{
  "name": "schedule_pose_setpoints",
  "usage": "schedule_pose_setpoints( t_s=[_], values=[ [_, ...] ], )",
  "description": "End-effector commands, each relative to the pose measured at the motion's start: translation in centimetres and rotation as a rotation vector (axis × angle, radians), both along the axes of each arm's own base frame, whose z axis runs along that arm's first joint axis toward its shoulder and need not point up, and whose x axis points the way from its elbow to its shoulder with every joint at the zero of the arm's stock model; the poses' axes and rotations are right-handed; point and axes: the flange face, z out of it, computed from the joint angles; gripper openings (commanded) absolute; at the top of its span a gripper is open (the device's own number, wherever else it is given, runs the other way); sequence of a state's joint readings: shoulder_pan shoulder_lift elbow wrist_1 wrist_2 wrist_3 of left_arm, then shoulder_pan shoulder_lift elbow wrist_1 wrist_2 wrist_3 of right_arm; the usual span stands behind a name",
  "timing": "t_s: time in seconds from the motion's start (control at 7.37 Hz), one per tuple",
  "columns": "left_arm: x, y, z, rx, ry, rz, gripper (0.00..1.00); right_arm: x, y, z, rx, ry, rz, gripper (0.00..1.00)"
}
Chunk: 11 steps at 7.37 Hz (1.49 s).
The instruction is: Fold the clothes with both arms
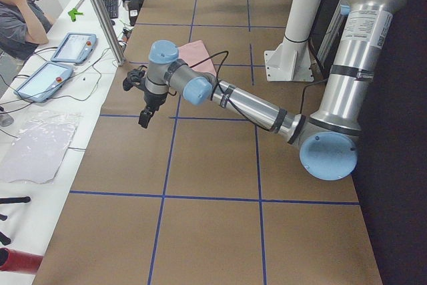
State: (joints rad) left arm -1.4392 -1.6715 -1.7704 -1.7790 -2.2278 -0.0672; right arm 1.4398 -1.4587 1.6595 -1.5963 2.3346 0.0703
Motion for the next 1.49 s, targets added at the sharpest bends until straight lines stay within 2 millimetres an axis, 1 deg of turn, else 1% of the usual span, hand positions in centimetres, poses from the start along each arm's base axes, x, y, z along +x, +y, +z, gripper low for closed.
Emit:
schedule_pose_setpoints(
  t_s=[0.0, 0.14, 0.27, 0.41, 0.68, 0.81, 0.95, 1.09, 1.36],
  values=[
    [-1.4, 3.8, 7.1, -0.065, -0.049, 0.026, 1.0, 2.3, 2.0, 1.0, -0.011, -0.009, 0.032, 1.0],
    [-1.5, 3.3, 9.0, -0.107, -0.068, 0.021, 1.0, 2.8, 2.8, 1.8, -0.025, -0.011, 0.04, 1.0],
    [-1.5, 3.1, 9.7, -0.149, -0.068, 0.026, 1.0, 2.9, 3.4, 2.1, -0.037, -0.017, 0.044, 1.0],
    [-2.1, 3.5, 10.3, -0.18, -0.062, 0.065, 1.0, 3.0, 3.9, 2.9, -0.052, -0.014, 0.044, 1.0],
    [-5.7, 5.1, 11.5, -0.171, 0.022, 0.149, 1.0, 3.0, 4.1, 3.5, -0.065, -0.013, 0.045, 1.0],
    [-6.4, 5.9, 12.1, -0.166, 0.042, 0.163, 1.0, 3.0, 4.1, 3.5, -0.066, -0.013, 0.046, 1.0],
    [-6.3, 6.3, 13.2, -0.19, 0.067, 0.166, 1.0, 3.0, 4.4, 3.8, -0.072, -0.02, 0.046, 1.0],
    [-6.1, 6.4, 15.0, -0.22, 0.095, 0.166, 1.0, 3.3, 5.1, 4.3, -0.089, -0.042, 0.05, 1.0],
    [-6.1, 6.4, 15.4, -0.231, 0.098, 0.162, 1.0, 5.4, 6.6, 5.9, -0.102, -0.04, 0.078, 1.0]
  ],
)
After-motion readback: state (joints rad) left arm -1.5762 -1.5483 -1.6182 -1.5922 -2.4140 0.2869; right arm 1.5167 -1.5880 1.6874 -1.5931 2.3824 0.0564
